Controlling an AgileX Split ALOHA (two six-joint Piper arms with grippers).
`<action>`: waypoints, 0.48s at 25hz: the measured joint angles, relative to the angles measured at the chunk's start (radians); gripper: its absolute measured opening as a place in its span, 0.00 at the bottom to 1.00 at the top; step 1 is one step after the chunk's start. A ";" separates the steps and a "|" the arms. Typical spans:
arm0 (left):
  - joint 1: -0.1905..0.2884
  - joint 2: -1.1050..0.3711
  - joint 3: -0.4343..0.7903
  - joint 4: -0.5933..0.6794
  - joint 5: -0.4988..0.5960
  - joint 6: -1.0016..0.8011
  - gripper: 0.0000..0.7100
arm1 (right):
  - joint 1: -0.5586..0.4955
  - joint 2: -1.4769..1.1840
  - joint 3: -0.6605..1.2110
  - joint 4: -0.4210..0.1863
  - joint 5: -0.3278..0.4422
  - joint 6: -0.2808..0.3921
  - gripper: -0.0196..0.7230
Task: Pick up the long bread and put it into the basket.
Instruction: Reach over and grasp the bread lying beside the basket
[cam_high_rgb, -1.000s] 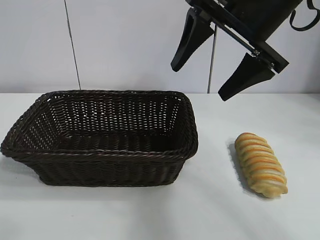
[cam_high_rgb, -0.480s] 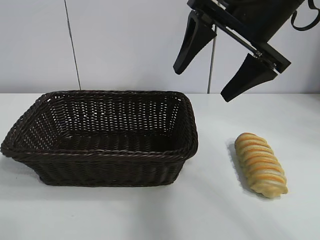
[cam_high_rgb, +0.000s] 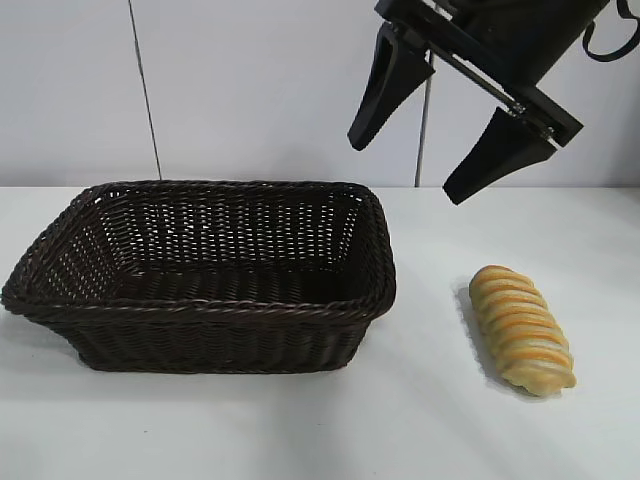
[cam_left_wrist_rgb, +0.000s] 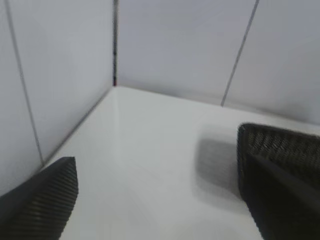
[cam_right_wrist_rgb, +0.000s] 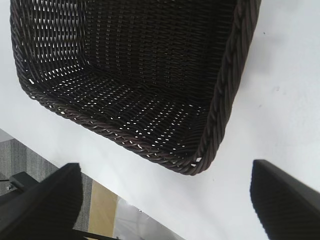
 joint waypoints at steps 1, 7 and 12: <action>0.000 0.000 0.022 0.000 0.003 0.000 0.91 | 0.000 0.000 0.000 -0.001 0.000 0.000 0.88; 0.000 0.001 0.033 0.008 0.000 0.001 0.91 | 0.000 0.000 -0.004 -0.014 0.002 -0.018 0.88; 0.000 0.001 0.033 0.008 0.000 0.001 0.91 | 0.000 -0.002 -0.110 -0.035 0.085 -0.012 0.88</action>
